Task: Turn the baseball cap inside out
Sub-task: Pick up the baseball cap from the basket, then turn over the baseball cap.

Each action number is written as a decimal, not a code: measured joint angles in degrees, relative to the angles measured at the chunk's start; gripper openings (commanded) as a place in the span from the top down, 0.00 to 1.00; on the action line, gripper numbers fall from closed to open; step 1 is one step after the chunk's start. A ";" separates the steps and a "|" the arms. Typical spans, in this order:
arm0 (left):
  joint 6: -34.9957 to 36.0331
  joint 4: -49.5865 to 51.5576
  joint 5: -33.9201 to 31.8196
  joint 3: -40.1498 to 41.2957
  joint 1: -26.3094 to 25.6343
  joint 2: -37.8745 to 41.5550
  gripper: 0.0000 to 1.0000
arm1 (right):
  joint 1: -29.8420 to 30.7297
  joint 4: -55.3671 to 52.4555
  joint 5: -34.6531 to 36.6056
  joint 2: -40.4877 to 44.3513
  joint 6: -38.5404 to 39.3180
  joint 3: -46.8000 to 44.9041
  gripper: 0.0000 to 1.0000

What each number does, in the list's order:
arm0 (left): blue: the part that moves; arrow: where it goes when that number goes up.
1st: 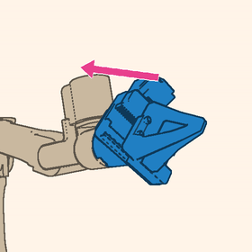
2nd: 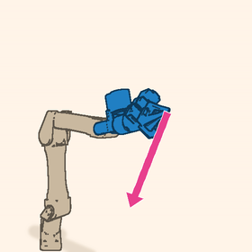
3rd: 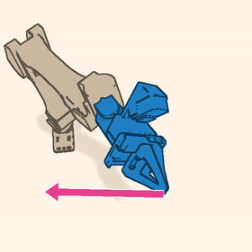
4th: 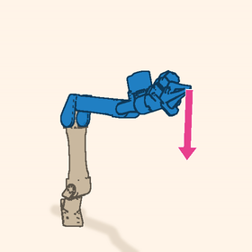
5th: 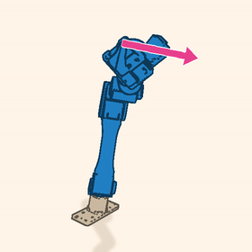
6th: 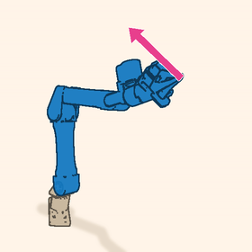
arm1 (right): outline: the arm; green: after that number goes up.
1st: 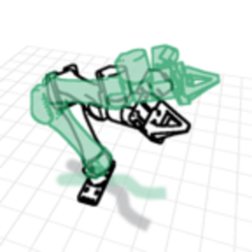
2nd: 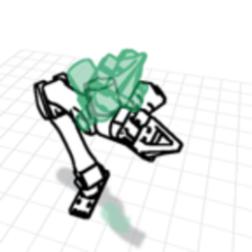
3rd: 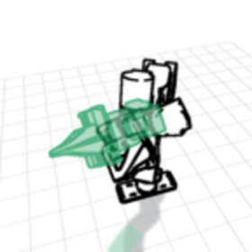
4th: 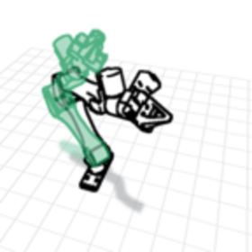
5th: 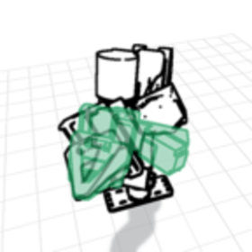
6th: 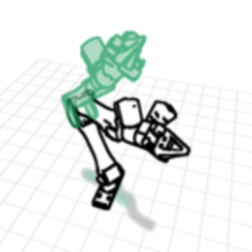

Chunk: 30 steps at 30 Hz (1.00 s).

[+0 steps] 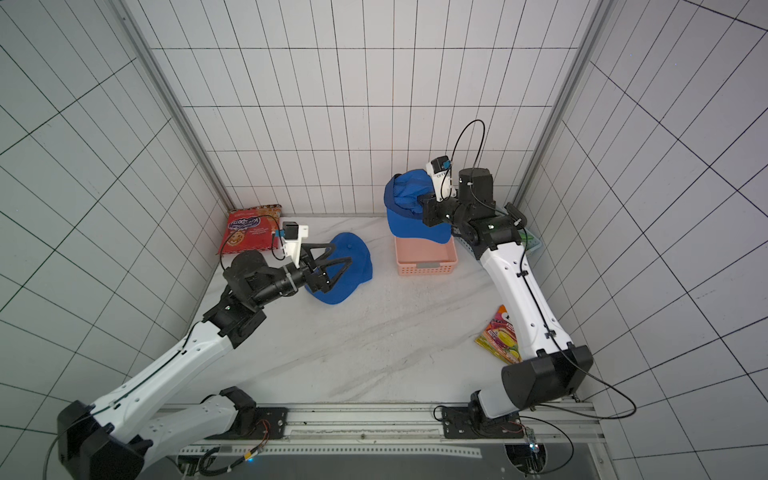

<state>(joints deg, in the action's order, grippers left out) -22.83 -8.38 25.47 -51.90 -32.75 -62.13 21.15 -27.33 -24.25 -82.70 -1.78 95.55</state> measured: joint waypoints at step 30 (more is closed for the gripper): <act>12.11 -8.59 -22.12 1.42 -7.56 -7.87 1.00 | 2.64 2.01 15.85 18.32 -37.38 -12.76 0.01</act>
<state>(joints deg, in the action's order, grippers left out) -10.72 -16.97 3.36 -50.48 -40.32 -70.00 23.79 -25.32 -8.40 -64.38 -39.16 82.78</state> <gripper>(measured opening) 0.056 0.993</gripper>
